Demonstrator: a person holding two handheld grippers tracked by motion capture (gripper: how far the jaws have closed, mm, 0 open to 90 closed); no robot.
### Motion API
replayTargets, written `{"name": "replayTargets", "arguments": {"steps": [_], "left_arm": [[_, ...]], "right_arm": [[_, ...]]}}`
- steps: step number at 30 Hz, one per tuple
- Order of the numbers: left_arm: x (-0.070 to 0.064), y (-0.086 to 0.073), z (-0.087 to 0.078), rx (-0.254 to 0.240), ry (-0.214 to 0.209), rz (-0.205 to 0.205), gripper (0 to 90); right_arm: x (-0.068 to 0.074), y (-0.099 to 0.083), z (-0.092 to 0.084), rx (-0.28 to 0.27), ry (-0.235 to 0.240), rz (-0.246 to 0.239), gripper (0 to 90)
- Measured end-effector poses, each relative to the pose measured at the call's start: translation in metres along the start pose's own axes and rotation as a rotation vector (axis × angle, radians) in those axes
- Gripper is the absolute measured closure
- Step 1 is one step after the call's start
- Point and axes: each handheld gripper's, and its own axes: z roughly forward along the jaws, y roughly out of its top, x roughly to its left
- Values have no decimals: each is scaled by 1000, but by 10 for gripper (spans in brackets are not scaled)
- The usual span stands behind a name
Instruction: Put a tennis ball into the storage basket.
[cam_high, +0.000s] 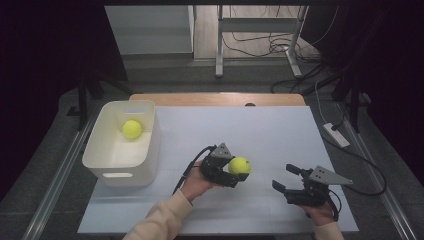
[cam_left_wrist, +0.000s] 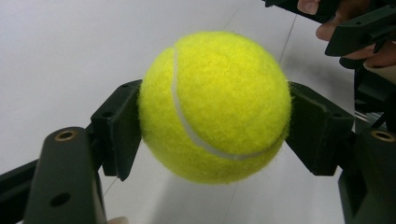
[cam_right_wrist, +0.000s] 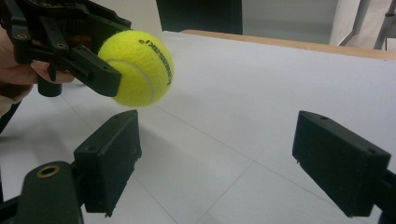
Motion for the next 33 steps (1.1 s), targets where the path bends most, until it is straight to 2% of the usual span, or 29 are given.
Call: {"name": "replayTargets", "arguments": {"steps": [10, 33], "left_arm": [[2, 2, -10, -29, 2, 0, 275], [8, 4, -40, -93, 47, -7, 274]], "right_arm": [[-1, 0, -1, 1, -2, 2, 155], [-1, -1, -1, 1, -4, -6, 154]]}}
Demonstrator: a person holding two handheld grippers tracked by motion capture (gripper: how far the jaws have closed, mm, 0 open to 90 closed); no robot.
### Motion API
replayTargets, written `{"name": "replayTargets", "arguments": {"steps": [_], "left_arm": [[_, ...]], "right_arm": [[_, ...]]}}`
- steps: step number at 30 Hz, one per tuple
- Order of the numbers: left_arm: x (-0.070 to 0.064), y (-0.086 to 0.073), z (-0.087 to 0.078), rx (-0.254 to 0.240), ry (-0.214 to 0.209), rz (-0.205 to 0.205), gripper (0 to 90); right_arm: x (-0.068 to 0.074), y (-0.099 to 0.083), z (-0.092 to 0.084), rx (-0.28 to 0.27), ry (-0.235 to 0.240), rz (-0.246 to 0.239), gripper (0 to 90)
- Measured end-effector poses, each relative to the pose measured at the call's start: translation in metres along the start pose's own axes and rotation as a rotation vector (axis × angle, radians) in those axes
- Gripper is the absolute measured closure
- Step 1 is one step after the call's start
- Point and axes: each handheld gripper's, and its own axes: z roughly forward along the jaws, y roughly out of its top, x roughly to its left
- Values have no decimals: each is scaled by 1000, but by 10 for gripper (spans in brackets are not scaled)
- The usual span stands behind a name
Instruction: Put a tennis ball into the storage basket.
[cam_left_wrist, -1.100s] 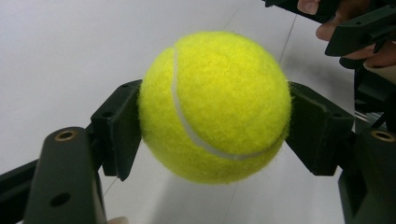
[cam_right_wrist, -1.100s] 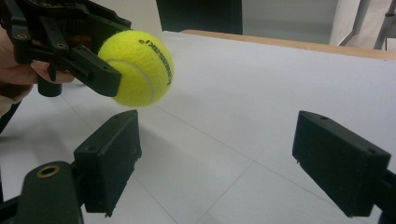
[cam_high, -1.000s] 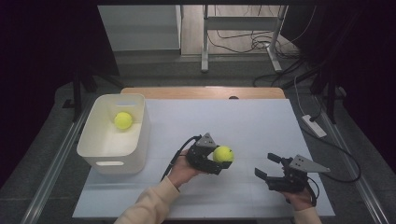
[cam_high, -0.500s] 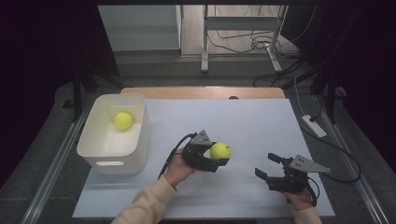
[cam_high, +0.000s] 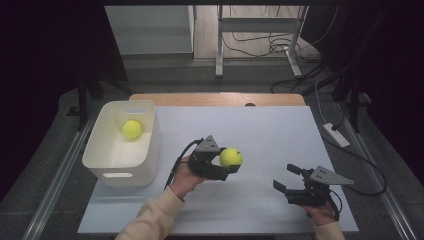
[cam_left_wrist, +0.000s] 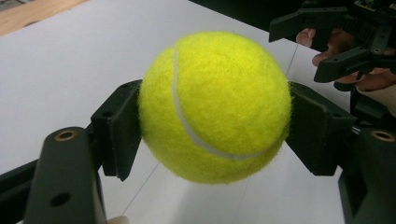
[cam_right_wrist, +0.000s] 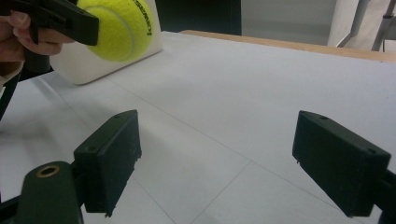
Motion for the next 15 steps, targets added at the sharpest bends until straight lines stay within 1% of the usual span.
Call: {"name": "replayTargets", "arguments": {"steps": [11, 15], "left_arm": [[3, 1, -12, -21, 23, -5, 274], [5, 2, -18, -36, 42, -13, 274]], "right_arm": [[1, 0, 0, 1, 0, -3, 154], [1, 0, 0, 0, -2, -1, 154]]}}
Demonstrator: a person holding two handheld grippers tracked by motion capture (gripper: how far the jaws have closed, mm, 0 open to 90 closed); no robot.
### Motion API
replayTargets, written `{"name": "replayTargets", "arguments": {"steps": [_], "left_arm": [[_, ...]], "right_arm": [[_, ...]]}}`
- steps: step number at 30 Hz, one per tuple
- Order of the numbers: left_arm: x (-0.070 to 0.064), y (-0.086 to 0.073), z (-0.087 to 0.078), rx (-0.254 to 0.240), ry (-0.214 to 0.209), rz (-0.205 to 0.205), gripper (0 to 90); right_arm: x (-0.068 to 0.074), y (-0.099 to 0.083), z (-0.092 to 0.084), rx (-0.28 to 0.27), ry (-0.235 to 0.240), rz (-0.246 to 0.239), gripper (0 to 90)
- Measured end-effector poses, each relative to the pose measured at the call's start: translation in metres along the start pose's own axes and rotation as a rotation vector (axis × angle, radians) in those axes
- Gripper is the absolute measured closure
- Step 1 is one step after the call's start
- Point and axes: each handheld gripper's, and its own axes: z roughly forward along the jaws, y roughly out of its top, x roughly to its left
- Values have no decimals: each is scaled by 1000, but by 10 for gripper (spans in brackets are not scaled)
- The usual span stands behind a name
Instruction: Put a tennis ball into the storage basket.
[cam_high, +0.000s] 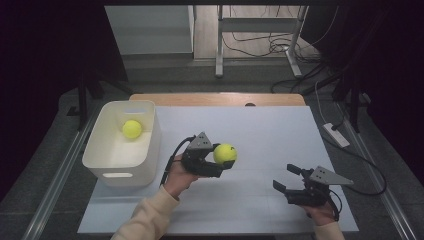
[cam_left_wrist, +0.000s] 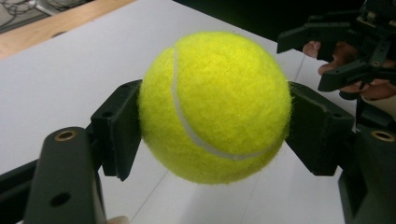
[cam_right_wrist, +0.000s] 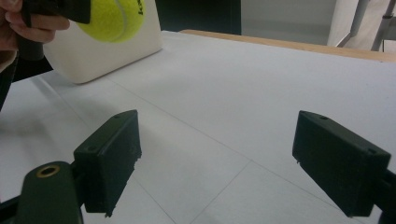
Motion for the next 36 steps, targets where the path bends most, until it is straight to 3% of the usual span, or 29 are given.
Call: {"name": "replayTargets", "arguments": {"steps": [18, 36], "left_arm": [[8, 6, -22, -38, 35, -21, 274], [19, 7, -41, -68, 100, -37, 275]], "right_arm": [[0, 0, 0, 3, -3, -2, 154], [0, -1, 0, 5, -4, -1, 154]]}}
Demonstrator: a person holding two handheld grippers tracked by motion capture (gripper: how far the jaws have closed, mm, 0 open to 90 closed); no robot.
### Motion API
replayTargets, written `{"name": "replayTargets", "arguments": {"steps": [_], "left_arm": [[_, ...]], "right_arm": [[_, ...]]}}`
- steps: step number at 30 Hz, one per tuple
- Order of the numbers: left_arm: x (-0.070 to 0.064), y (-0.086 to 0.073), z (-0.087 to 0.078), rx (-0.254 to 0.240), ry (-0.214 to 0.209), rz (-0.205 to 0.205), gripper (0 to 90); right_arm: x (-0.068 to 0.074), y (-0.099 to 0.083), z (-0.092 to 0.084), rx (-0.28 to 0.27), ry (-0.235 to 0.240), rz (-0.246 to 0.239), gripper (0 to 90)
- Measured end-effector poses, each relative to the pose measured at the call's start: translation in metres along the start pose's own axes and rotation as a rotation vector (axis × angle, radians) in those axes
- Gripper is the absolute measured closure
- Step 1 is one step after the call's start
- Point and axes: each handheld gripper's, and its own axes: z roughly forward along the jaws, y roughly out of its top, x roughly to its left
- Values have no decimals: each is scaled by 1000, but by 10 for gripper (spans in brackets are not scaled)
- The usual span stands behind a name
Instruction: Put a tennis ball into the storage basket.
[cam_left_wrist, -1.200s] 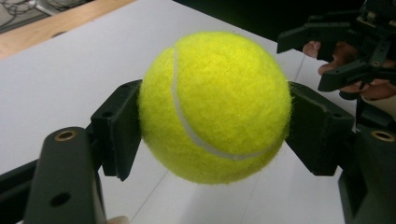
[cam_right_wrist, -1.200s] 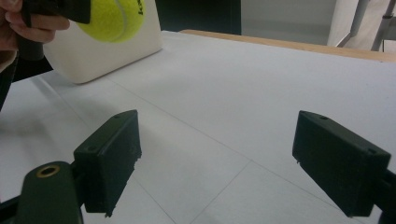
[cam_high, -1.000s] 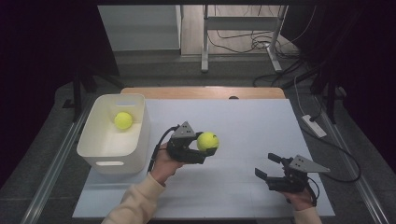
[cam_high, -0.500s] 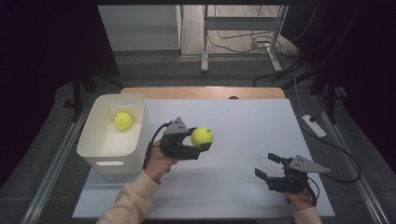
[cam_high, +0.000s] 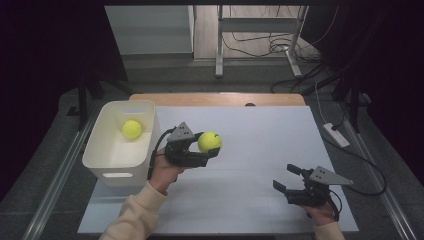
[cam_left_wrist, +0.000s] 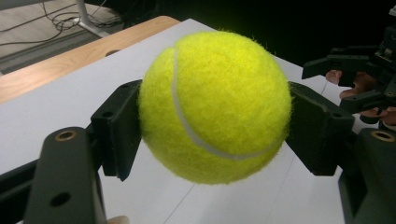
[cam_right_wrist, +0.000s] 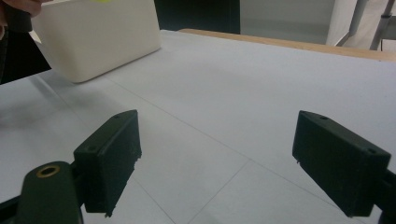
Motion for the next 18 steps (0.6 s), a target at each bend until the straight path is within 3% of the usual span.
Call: {"name": "replayTargets", "arguments": {"steps": [18], "left_arm": [[19, 1, -20, -31, 47, -34, 274]], "right_arm": [[-1, 0, 0, -1, -2, 7, 154]]}}
